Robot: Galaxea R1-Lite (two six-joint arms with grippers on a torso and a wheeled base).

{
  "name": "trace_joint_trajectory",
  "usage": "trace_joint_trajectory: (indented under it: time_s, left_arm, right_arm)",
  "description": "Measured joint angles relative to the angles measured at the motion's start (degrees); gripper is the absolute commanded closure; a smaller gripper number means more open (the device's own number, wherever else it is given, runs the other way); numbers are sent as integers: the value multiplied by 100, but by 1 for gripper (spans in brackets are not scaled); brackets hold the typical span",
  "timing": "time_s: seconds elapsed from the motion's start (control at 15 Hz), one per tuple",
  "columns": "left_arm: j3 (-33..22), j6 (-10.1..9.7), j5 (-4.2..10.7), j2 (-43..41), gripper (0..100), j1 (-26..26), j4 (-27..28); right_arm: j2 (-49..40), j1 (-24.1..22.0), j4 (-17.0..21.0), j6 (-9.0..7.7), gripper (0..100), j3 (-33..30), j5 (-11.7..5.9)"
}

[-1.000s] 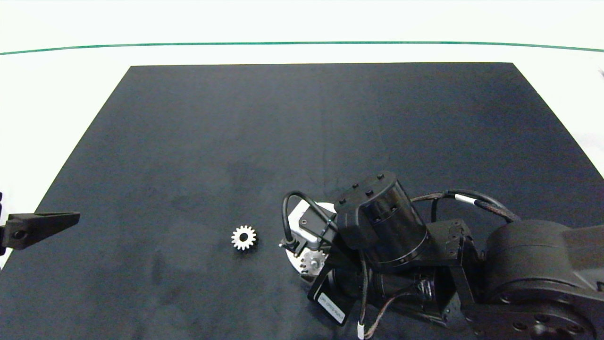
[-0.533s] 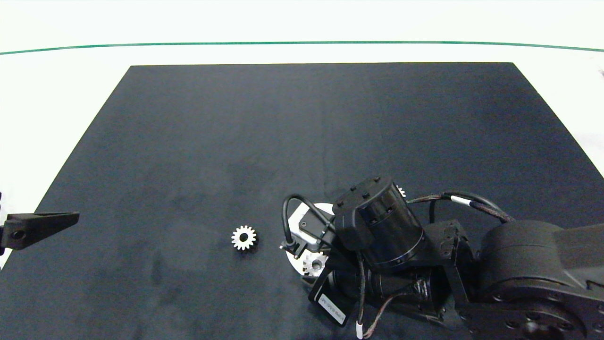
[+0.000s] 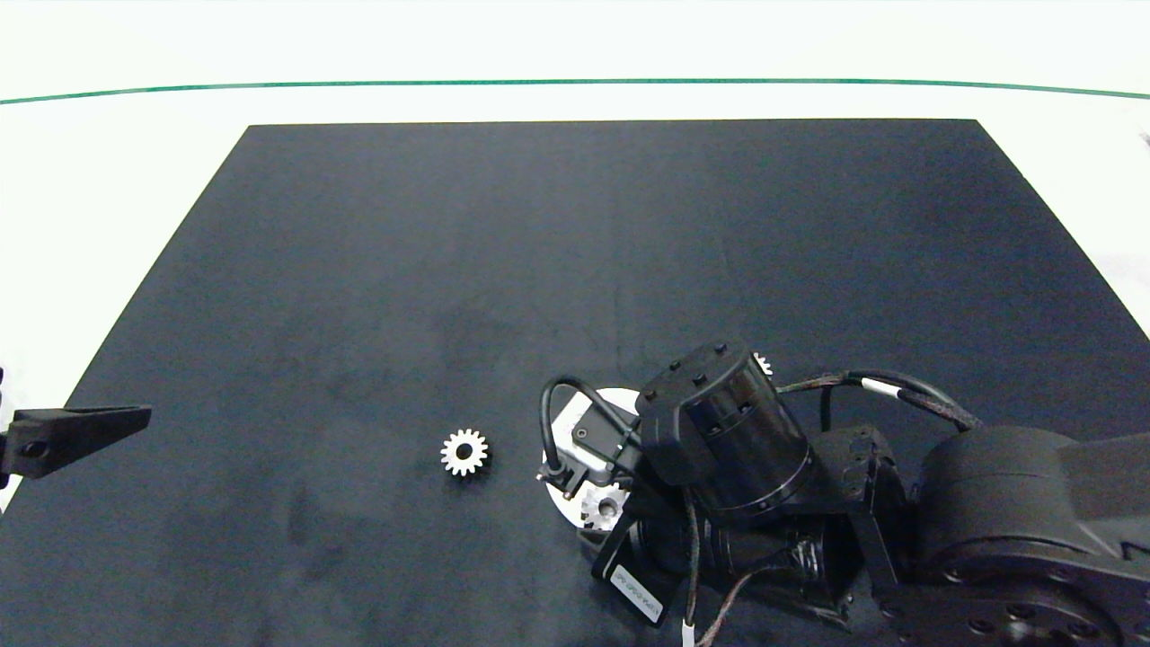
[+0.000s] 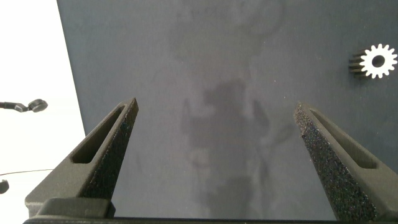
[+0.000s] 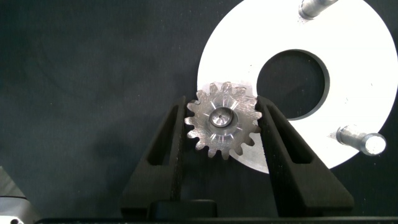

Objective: Install three planetary gears onto the carrier pins

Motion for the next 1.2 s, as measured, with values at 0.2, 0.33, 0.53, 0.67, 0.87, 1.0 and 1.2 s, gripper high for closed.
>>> trace_joint_trajectory:
  time_s: [0.2,0.33,0.53,0.67,0.87,1.0,1.2]
  left_arm:
    - [-2,0,0,0,0,0,0]
    - [-4,2,2,0,0,0,0]
    - [-4,2,2,-12,0,0,0]
    - [-4,2,2,-33,0,2,0]
    - [-4,0,2,-41,0,0,-1]
    - [-4,0,2,-41,0,-9,-1]
    - [-4,0,2,-52,0,-16,2]
  right_arm:
    - [-2,0,-9,-5,0,0,-20]
    - [-13,-2,-6,-5,0,-1,-26]
    - [-108,-13,-6,6,0,0,-52]
    - [-323,-204,5,6,0,0,-61]
    - [-847,-934,22,5,0,0,-59]
    - [-1119,-1538,26,26,0,27,-33]
    - [-1304,-2197,26,273,0,107,-22]
